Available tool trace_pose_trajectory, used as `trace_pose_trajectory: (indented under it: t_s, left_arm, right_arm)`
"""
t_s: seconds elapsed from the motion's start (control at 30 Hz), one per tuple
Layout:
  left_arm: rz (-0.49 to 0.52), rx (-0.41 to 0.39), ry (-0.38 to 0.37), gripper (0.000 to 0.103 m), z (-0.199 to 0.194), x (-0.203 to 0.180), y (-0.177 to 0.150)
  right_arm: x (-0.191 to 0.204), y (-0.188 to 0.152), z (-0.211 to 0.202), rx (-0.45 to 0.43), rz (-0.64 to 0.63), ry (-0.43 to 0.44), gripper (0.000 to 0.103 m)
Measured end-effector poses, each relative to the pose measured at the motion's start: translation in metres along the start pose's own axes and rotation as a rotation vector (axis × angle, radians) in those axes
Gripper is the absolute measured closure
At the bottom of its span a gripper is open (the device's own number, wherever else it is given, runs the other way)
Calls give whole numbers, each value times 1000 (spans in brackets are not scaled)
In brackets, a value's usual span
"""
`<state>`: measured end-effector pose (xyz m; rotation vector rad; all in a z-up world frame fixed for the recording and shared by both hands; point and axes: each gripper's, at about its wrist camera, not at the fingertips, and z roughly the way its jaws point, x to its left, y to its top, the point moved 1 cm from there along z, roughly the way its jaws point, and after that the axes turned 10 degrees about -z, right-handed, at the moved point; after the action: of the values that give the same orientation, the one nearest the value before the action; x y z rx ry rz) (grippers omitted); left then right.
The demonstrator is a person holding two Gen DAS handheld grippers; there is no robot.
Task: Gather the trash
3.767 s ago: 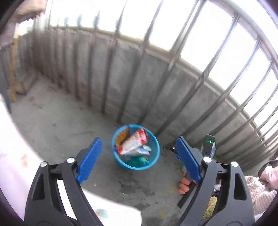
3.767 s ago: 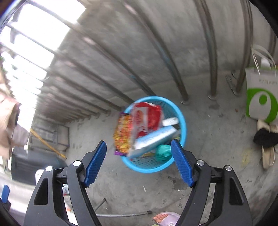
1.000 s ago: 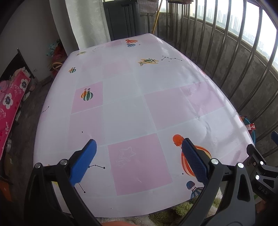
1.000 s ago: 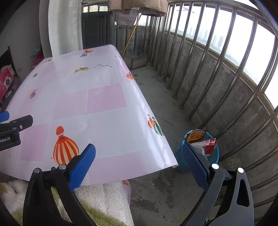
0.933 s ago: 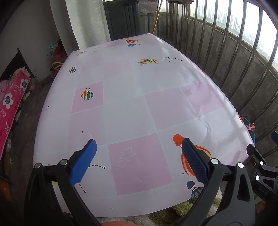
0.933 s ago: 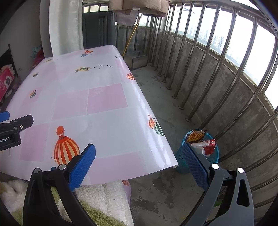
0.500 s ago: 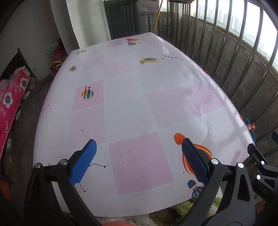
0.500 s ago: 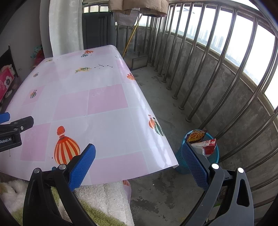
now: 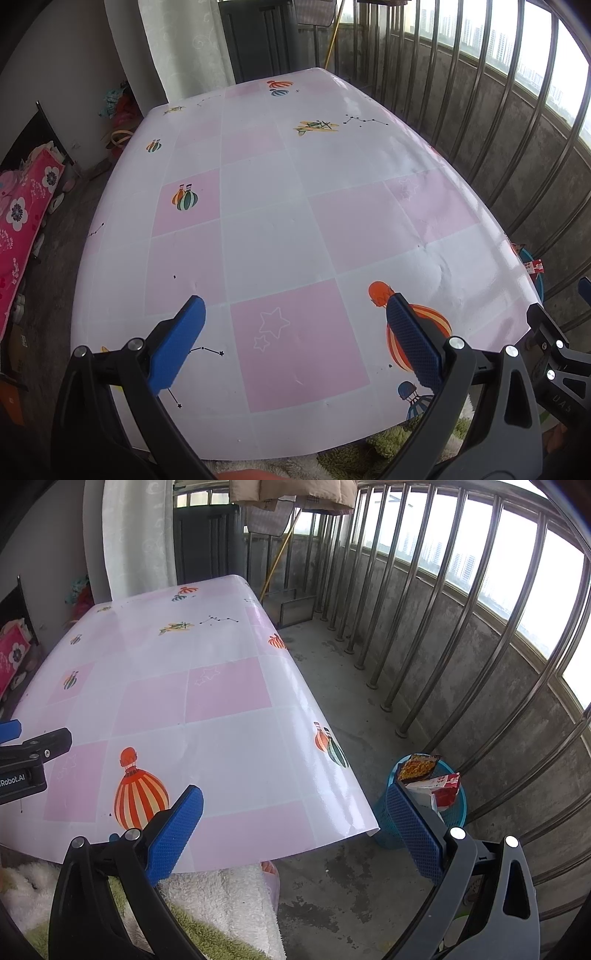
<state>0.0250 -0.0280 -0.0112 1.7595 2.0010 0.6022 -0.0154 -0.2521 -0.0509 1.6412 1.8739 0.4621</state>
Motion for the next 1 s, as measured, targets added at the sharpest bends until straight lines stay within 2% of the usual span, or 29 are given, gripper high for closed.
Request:
trace_pose_trajectory:
  t_s: [1.0]
  left_arm:
    - [0,2,0,9,0,0,-1]
  right_arm:
    - [0,-2,1,1,2,1,7]
